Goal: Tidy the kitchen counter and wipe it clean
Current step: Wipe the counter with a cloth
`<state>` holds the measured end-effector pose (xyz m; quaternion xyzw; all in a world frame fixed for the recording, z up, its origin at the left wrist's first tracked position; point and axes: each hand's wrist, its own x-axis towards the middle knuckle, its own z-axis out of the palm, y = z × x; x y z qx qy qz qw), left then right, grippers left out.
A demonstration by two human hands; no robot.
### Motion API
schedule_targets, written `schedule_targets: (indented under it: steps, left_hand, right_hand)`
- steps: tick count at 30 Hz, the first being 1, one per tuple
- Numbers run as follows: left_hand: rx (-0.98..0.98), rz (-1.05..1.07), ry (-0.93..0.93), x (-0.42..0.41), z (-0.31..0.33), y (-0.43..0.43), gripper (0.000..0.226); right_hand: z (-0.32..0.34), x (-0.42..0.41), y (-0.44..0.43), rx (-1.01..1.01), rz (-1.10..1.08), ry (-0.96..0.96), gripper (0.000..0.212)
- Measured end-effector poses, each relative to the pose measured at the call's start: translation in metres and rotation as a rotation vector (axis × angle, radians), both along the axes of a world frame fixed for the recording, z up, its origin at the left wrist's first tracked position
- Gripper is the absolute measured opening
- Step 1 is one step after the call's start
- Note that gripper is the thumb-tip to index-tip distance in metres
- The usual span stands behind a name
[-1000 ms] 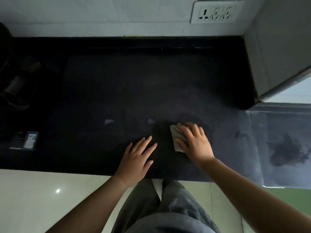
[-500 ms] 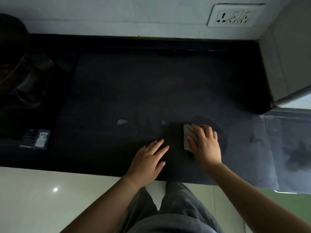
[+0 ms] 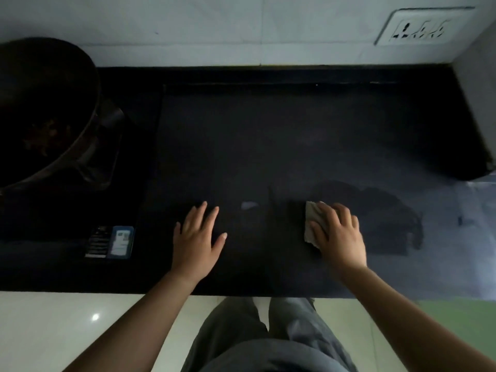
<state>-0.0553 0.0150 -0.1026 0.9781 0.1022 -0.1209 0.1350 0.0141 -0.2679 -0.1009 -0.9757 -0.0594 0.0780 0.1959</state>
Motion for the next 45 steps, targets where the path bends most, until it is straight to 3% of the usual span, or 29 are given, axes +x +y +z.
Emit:
schedule_targets:
  steps: [7,15,19,23,27,32,36,41,45]
  left_hand:
    - [0.034,-0.034,-0.011,-0.008,-0.017,0.018,0.063]
    - [0.022,-0.035,-0.078,-0.012,-0.024,0.021,0.058]
    - [0.017,-0.027,-0.095,-0.012,-0.027,0.022,0.058]
    - [0.033,-0.030,-0.098,-0.012,-0.029,0.022,0.058]
    - [0.048,-0.025,-0.099,-0.011,-0.029,0.021,0.058]
    - [0.035,-0.026,-0.110,-0.012,-0.030,0.023,0.057]
    - [0.022,-0.025,-0.124,-0.012,-0.030,0.022,0.057]
    - [0.043,-0.029,-0.127,-0.011,-0.029,0.022,0.057]
    - [0.052,-0.037,-0.122,-0.012,-0.028,0.022,0.057]
  right_hand:
    - [0.001,0.041,0.067,-0.016,-0.271,0.024,0.040]
    - [-0.001,-0.020,0.111,0.003,0.076,0.000,0.045]
    - [-0.005,-0.016,0.085,0.033,-0.110,-0.048,0.041]
    - [-0.007,0.028,0.116,0.050,-0.283,-0.039,0.037]
    - [-0.007,0.041,0.151,0.048,-0.063,-0.036,0.040]
    - [-0.008,-0.008,0.131,0.033,0.213,-0.077,0.040]
    - [-0.009,-0.018,0.096,0.016,0.147,-0.101,0.042]
    - [-0.009,0.031,0.130,0.024,-0.104,-0.054,0.039]
    - [-0.007,0.027,0.150,0.006,-0.002,-0.033,0.041]
